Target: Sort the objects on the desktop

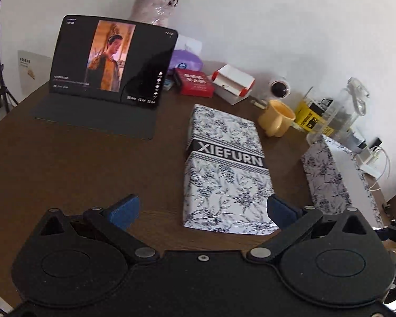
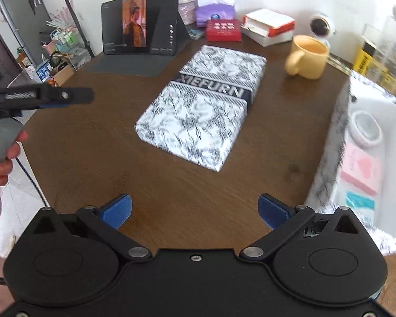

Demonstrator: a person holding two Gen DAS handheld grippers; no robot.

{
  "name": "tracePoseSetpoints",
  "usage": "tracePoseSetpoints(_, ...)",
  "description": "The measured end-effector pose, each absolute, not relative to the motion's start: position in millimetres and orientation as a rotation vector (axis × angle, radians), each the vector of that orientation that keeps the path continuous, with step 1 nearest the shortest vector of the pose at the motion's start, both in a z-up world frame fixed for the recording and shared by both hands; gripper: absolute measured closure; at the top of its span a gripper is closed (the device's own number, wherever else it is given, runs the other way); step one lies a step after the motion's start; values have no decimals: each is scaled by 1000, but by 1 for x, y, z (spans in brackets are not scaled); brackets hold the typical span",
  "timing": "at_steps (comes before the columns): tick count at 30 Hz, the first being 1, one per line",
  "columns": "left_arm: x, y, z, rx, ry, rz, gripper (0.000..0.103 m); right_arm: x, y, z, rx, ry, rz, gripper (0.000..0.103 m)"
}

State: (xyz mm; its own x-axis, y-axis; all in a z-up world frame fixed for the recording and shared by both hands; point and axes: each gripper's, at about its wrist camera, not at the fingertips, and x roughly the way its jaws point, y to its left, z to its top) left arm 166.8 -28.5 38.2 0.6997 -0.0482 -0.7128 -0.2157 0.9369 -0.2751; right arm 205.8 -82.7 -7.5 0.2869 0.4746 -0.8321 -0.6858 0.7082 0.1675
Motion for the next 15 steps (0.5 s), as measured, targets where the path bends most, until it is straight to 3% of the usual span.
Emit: tracePoseSetpoints(15, 329, -37, -31, -270, 1040, 120, 0, 339, -15, -103, 42, 1068, 700, 0)
